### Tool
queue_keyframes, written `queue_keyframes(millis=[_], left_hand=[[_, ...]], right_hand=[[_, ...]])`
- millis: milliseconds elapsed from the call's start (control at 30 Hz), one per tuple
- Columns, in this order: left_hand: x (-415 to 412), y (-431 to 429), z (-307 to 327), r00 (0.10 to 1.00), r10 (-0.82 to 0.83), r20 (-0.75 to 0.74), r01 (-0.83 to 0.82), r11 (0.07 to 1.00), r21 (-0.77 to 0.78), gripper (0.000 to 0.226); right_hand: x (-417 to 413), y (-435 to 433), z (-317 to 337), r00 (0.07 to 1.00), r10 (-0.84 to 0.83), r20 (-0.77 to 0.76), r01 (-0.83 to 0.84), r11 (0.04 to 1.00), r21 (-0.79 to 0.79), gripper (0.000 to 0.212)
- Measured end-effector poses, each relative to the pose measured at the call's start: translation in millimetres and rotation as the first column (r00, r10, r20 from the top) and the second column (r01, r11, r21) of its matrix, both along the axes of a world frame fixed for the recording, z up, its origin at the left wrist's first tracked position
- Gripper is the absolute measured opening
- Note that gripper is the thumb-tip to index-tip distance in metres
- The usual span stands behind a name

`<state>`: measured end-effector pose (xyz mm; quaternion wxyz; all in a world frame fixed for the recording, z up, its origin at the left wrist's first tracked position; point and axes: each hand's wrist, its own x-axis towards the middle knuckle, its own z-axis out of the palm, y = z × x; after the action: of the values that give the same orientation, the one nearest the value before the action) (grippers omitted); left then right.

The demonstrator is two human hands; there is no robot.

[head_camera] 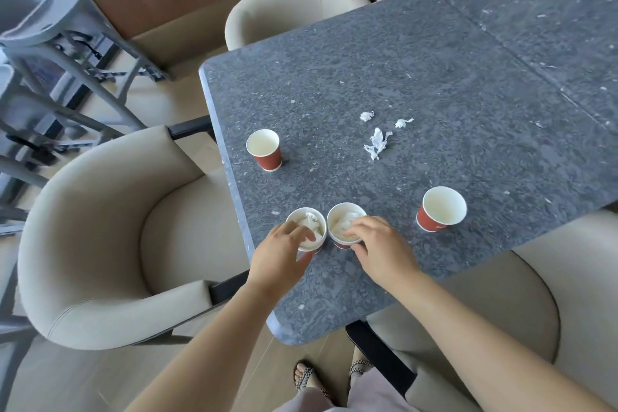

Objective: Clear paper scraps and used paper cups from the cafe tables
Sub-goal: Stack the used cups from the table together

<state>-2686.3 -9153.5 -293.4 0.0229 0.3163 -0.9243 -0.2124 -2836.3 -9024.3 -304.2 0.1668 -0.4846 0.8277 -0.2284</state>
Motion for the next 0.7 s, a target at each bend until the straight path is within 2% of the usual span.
queue_keyframes(millis=[333, 533, 700], left_hand=[[1.9, 3.9, 17.8, 0.986, -0.003, -0.169, 0.011, 0.999, 0.045, 0.016], [-29.0, 29.1, 22.1, 0.955, -0.149, -0.256, 0.183, 0.976, 0.117, 0.018], [-55.1, 46.0, 20.9, 0.944, -0.224, -0.241, 0.259, 0.957, 0.126, 0.02]], right_hand=[[-9.9, 34.2, 29.8, 0.994, -0.111, -0.008, 0.111, 0.994, -0.024, 0.024], [-29.9, 86.7, 50.7, 0.951, -0.305, -0.056, 0.304, 0.952, -0.033, 0.024], [-40.6, 119.9, 56.3, 0.922, -0.375, -0.091, 0.374, 0.927, -0.038, 0.025]])
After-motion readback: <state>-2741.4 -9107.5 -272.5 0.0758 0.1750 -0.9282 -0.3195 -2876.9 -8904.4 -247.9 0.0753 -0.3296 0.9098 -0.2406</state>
